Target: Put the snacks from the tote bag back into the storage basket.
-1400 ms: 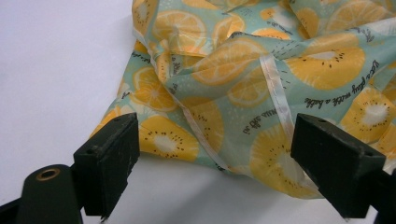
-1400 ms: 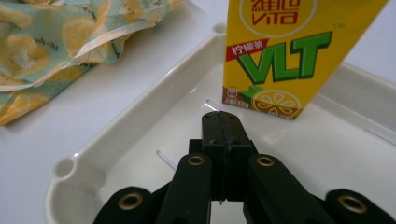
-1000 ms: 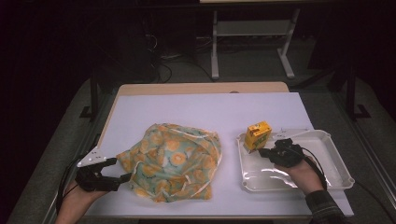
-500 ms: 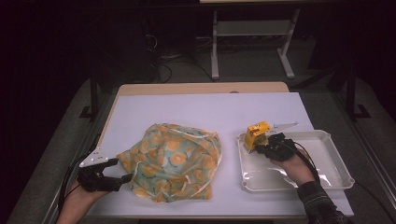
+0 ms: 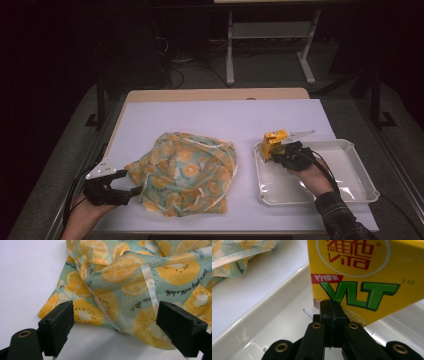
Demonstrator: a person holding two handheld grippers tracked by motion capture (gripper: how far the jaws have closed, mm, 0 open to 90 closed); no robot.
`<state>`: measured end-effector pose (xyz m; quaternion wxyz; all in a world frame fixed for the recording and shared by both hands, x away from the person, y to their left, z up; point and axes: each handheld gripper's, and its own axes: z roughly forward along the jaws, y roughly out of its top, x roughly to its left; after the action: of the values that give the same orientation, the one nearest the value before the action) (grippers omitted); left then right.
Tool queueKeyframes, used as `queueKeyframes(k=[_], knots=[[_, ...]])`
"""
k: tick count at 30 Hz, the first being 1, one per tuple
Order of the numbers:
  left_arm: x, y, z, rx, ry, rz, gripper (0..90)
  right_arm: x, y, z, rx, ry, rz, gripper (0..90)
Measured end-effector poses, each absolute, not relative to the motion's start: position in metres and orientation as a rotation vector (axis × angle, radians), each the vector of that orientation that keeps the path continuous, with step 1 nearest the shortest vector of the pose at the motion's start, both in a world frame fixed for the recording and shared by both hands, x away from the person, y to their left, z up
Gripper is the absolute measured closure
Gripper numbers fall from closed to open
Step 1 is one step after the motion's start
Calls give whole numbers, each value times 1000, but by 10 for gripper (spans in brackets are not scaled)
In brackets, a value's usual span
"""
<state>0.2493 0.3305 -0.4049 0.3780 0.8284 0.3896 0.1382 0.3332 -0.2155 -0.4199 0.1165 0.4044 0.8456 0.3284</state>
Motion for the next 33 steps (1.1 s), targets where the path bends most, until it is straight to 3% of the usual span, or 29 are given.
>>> queueKeyframes(k=[33], knots=[[250, 330, -406, 2139, 983, 352, 144, 324, -219, -412, 1160, 2415, 1009, 892]])
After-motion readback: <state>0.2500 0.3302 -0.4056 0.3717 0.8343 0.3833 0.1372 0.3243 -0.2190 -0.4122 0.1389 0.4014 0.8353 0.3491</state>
